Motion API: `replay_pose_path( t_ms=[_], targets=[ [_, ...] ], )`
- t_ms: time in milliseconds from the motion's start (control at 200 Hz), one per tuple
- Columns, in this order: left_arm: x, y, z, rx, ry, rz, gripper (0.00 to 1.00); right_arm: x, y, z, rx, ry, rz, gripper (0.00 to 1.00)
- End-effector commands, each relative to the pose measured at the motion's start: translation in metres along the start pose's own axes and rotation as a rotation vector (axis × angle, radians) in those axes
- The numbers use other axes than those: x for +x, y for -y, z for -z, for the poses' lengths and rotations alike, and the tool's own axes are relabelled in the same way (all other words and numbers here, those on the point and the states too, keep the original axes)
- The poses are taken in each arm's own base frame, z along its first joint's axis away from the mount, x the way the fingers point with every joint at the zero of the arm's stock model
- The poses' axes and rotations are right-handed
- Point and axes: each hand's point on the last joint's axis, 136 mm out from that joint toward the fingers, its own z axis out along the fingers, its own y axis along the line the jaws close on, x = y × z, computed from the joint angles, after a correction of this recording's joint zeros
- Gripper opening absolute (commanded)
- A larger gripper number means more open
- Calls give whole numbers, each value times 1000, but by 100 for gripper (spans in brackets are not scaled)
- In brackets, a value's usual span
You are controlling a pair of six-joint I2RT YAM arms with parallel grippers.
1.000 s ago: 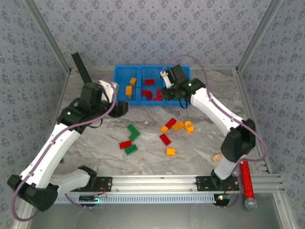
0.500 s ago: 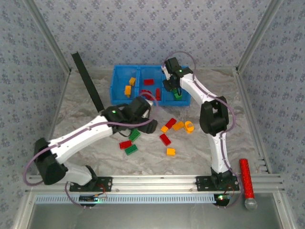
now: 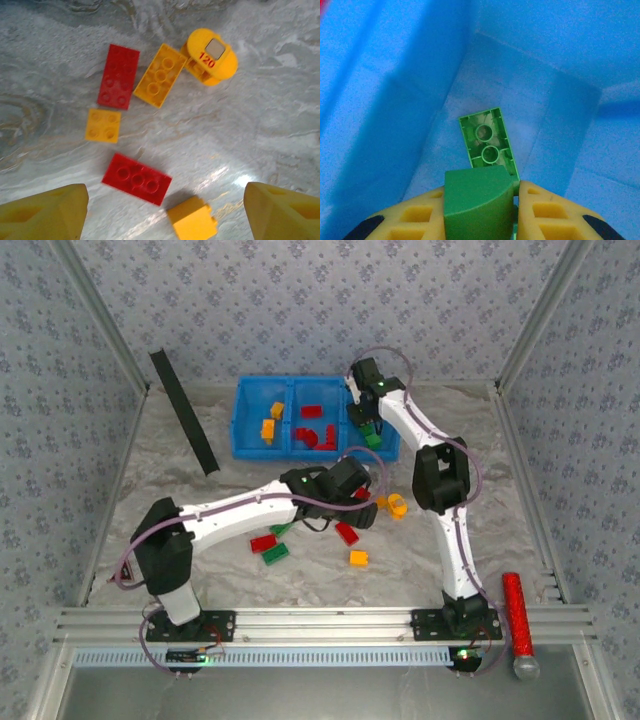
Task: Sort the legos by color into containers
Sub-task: Place the lego in the container, then pick up the lego from the middle-right of the table.
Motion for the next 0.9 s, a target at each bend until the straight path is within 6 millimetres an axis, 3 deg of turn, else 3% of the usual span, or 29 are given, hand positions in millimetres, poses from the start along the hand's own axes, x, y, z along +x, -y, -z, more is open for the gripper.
replay_pose_path(
  t_ms=[0,180,375,685,895],
  targets=[
    [-9,27,-12,66,8,39,81,3,1,-7,-16,-13,12,30],
    [-11,56,-35,109,-20,52,80,8,7,-10,0,-27,25,32],
    [-13,66,-63,111,-33,98,79,13,14,-6,5,-18,19,40],
    [-7,85,-104,114,-82,146,78,-3,22,40,11,53,-19,56],
    [-7,74,-124,19,-85,147,78,-13,22,85,-16,117,-49,65]
  ],
)
